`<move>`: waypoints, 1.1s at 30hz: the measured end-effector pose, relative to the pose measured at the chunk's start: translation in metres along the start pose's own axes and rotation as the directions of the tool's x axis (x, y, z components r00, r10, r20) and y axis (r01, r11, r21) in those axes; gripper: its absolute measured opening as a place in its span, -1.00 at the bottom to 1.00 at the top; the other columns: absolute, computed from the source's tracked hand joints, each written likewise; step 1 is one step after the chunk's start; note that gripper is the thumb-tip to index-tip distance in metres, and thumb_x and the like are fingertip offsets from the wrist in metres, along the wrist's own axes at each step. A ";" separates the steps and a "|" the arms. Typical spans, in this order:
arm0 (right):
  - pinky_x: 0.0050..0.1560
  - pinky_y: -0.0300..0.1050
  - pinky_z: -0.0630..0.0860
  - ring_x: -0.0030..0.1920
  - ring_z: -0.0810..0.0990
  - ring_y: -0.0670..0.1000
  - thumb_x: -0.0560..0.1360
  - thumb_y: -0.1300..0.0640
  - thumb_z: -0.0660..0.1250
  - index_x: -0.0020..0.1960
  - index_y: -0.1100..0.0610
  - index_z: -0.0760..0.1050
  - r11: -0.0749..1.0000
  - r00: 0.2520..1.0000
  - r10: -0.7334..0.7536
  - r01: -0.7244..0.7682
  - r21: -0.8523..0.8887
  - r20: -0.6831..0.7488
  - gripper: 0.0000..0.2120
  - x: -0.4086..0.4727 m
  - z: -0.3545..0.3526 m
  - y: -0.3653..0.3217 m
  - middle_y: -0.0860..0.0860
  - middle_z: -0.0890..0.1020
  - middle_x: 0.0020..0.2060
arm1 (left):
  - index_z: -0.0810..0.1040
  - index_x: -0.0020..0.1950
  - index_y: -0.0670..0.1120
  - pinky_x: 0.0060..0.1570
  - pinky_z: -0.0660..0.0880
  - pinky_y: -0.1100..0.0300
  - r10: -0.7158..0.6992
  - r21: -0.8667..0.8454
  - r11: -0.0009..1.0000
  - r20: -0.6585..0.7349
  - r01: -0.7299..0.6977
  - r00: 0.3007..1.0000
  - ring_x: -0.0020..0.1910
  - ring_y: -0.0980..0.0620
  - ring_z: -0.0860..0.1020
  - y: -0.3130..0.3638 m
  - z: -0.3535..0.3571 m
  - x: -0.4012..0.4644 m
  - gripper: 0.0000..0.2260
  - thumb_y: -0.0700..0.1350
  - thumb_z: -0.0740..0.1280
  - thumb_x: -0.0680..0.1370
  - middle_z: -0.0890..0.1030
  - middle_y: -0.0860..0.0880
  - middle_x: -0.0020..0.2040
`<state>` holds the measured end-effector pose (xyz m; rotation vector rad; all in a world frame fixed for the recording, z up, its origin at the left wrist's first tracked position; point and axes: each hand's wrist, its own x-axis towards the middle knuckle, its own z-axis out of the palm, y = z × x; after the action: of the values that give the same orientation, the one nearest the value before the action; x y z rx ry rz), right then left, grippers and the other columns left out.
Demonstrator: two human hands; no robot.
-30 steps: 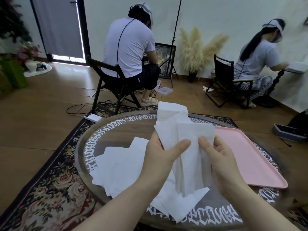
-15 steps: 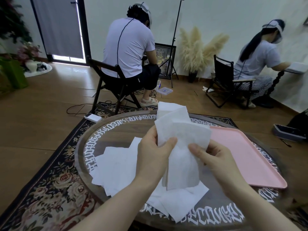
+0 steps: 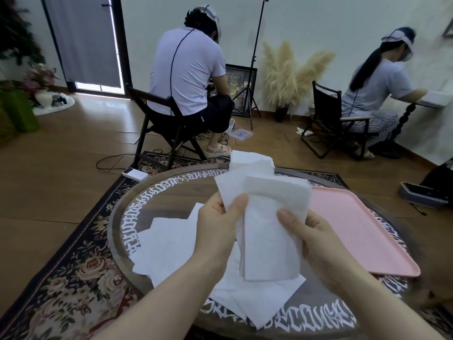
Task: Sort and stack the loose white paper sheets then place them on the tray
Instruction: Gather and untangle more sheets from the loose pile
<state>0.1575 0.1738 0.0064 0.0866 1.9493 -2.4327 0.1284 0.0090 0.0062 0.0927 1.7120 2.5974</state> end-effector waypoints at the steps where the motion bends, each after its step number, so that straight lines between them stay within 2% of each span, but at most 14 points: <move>1: -0.22 -0.09 0.64 -0.05 0.72 0.10 0.28 -0.01 0.51 0.00 0.10 0.69 1.000 0.999 -0.016 0.016 0.012 -0.043 -0.67 0.001 0.000 0.001 0.13 0.72 0.01 | 0.62 0.05 -0.07 -0.25 0.59 0.15 -0.004 0.006 1.000 -0.011 0.004 1.000 -0.13 0.04 0.69 0.000 0.001 0.001 -0.88 -0.15 0.28 0.63 0.73 -0.01 -0.08; 4: -0.29 -0.13 0.62 -0.15 0.73 0.04 0.33 0.00 0.45 -0.01 0.14 0.67 0.987 0.961 -0.160 0.162 -0.009 -0.224 -0.70 0.004 -0.003 0.002 0.07 0.74 -0.07 | 0.62 0.02 -0.05 -0.34 0.58 0.23 0.004 0.026 1.000 -0.058 -0.003 0.998 -0.24 0.16 0.64 0.003 -0.001 0.003 -0.79 -0.13 0.19 0.68 0.72 0.06 -0.16; 6: -0.19 -0.18 0.60 -0.15 0.70 -0.07 0.36 -0.03 0.41 -0.04 0.08 0.65 0.942 0.884 -0.334 0.299 -0.155 -0.328 -0.75 0.006 -0.009 -0.004 -0.05 0.74 -0.13 | 0.62 0.01 -0.04 -0.29 0.60 0.19 0.031 0.081 0.996 -0.081 -0.025 0.996 -0.23 0.14 0.64 0.006 -0.004 0.006 -0.79 -0.13 0.19 0.68 0.71 0.06 -0.15; 8: -0.15 -0.30 0.57 -0.15 0.67 -0.15 0.38 -0.03 0.38 -0.12 -0.01 0.66 0.881 0.821 -0.471 0.418 -0.222 -0.323 -0.85 0.005 -0.015 -0.013 -0.12 0.73 -0.17 | 0.61 0.02 -0.03 -0.15 0.59 0.08 0.058 0.147 0.988 -0.070 -0.048 0.996 -0.15 0.07 0.66 0.010 -0.008 0.009 -0.82 -0.14 0.21 0.67 0.72 0.03 -0.10; 9: -0.17 -0.31 0.57 -0.16 0.67 -0.15 0.38 -0.01 0.38 -0.13 -0.01 0.66 0.874 0.824 -0.485 0.447 -0.190 -0.294 -0.87 0.004 -0.016 -0.015 -0.12 0.73 -0.17 | 0.59 0.01 -0.05 -0.13 0.57 0.04 0.072 0.177 0.982 -0.056 -0.061 0.996 -0.14 0.02 0.66 0.011 -0.009 0.010 -0.86 -0.14 0.23 0.66 0.73 -0.01 -0.10; 10: -0.20 -0.29 0.59 -0.16 0.69 -0.12 0.39 0.02 0.38 -0.10 0.03 0.66 0.891 0.855 -0.453 0.438 -0.115 -0.254 -0.85 0.003 -0.015 -0.017 -0.08 0.74 -0.16 | 0.57 -0.01 -0.07 -0.14 0.53 0.02 0.084 0.201 0.977 -0.042 -0.074 0.996 -0.17 -0.02 0.65 0.011 -0.010 0.010 -0.90 -0.15 0.26 0.64 0.72 -0.05 -0.12; 12: -0.26 -0.21 0.62 -0.17 0.72 -0.01 0.39 0.11 0.36 -0.01 0.16 0.61 0.943 0.937 -0.318 0.328 0.053 -0.143 -0.79 0.001 -0.009 -0.015 0.04 0.74 -0.14 | 0.55 -0.07 -0.10 -0.21 0.46 0.06 0.083 0.225 0.971 -0.023 -0.075 0.996 -0.25 -0.04 0.59 0.010 -0.010 0.009 -0.92 -0.14 0.32 0.61 0.70 -0.12 -0.18; 14: -0.27 -0.17 0.62 -0.16 0.73 0.07 0.38 0.15 0.35 0.07 0.25 0.58 0.977 0.977 -0.206 0.208 0.042 -0.055 -0.71 -0.001 -0.002 -0.011 0.13 0.74 -0.09 | 0.58 -0.11 -0.08 -0.27 0.43 0.16 0.046 0.223 0.974 -0.003 -0.044 0.999 -0.29 0.01 0.56 0.007 -0.009 0.007 -0.89 -0.13 0.33 0.60 0.68 -0.11 -0.22; 16: -0.27 -0.17 0.62 -0.13 0.73 0.10 0.39 0.12 0.36 0.12 0.25 0.58 0.983 0.986 -0.162 0.159 -0.090 -0.034 -0.66 -0.001 0.001 -0.007 0.15 0.73 -0.06 | 0.61 -0.11 -0.06 -0.32 0.43 0.23 -0.001 0.211 0.977 0.031 -0.006 1.000 -0.29 0.06 0.59 0.005 -0.005 0.003 -0.85 -0.11 0.30 0.62 0.70 -0.05 -0.21; 19: -0.24 -0.19 0.62 -0.11 0.72 0.08 0.41 0.09 0.36 0.13 0.24 0.58 0.969 0.982 -0.178 0.164 -0.182 -0.058 -0.66 0.000 0.003 -0.005 0.12 0.73 -0.07 | 0.62 -0.03 -0.09 -0.27 0.49 0.26 -0.042 0.164 0.986 0.079 0.028 0.996 -0.22 0.09 0.63 0.003 0.001 0.000 -0.83 -0.09 0.26 0.65 0.72 -0.05 -0.13; 23: -0.23 -0.20 0.61 -0.07 0.72 0.09 0.42 0.07 0.35 0.14 0.22 0.58 0.966 0.981 -0.177 0.158 -0.205 -0.078 -0.65 0.002 0.001 -0.004 0.10 0.73 -0.05 | 0.62 0.02 -0.09 -0.14 0.54 0.15 -0.041 0.141 0.990 0.088 0.028 0.995 -0.13 0.06 0.64 0.002 0.004 -0.002 -0.81 -0.13 0.21 0.66 0.72 -0.06 -0.07; 27: -0.22 -0.20 0.61 -0.06 0.72 0.10 0.40 0.05 0.37 0.15 0.21 0.58 0.977 0.990 -0.129 0.118 -0.177 -0.053 -0.63 0.001 0.000 -0.001 0.11 0.73 -0.03 | 0.61 0.07 -0.10 0.08 0.58 -0.02 -0.046 0.088 0.995 0.042 0.042 0.998 0.02 -0.09 0.66 0.000 0.006 -0.005 -0.81 -0.13 0.20 0.67 0.71 -0.10 -0.01; 30: -0.21 -0.21 0.61 -0.05 0.72 0.08 0.40 0.02 0.39 0.14 0.18 0.59 0.980 0.993 -0.111 0.104 -0.172 -0.028 -0.63 0.001 0.001 0.001 0.10 0.73 -0.01 | 0.61 0.07 -0.10 0.05 0.59 -0.02 -0.045 0.031 0.998 0.010 0.045 0.999 -0.01 -0.07 0.66 -0.001 0.006 -0.006 -0.82 -0.11 0.22 0.66 0.71 -0.11 0.00; 33: -0.18 -0.20 0.61 -0.02 0.72 0.06 0.38 -0.05 0.39 0.15 0.11 0.59 0.974 0.993 -0.115 0.108 -0.197 -0.025 -0.60 0.001 0.003 0.003 0.05 0.73 0.00 | 0.61 0.08 -0.10 -0.06 0.62 0.08 -0.057 -0.019 0.998 0.021 0.057 0.998 -0.08 -0.01 0.66 -0.001 0.007 -0.006 -0.82 -0.11 0.22 0.66 0.71 -0.12 0.00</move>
<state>0.1567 0.1703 0.0042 0.0181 2.2561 -2.3031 0.1350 0.0154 0.0079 0.0687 1.6572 2.5628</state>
